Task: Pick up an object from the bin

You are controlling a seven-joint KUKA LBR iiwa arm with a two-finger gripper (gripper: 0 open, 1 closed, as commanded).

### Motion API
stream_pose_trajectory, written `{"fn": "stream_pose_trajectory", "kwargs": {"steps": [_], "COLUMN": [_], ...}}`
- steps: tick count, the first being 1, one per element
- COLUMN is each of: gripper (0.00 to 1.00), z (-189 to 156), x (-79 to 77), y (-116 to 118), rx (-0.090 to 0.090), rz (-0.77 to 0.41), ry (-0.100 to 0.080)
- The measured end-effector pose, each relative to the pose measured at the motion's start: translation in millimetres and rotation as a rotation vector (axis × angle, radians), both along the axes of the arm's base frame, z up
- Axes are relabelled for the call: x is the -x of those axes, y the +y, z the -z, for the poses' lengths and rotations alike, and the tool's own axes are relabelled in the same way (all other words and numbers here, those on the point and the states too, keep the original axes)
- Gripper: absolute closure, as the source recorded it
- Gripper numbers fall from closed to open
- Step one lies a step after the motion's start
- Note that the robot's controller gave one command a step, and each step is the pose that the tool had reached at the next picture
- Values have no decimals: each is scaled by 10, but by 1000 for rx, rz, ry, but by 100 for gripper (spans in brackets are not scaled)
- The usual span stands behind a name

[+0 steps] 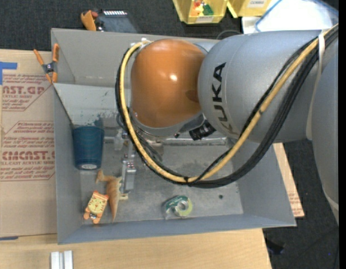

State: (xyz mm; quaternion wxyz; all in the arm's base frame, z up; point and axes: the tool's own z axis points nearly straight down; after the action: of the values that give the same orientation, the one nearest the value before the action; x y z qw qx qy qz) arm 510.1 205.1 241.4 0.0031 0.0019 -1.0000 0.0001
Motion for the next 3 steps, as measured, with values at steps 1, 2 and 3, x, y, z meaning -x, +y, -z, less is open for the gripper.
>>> {"fn": "stream_pose_trajectory", "kwargs": {"steps": [1, 2, 3], "gripper": [0, 0, 0], "z": [-48, 555, 827], "x": [-18, 65, 271], "y": [-15, 113, 373], "rx": [-2, -2, -5], "rz": [3, -147, -436], "ry": [-7, -9, -12]}}
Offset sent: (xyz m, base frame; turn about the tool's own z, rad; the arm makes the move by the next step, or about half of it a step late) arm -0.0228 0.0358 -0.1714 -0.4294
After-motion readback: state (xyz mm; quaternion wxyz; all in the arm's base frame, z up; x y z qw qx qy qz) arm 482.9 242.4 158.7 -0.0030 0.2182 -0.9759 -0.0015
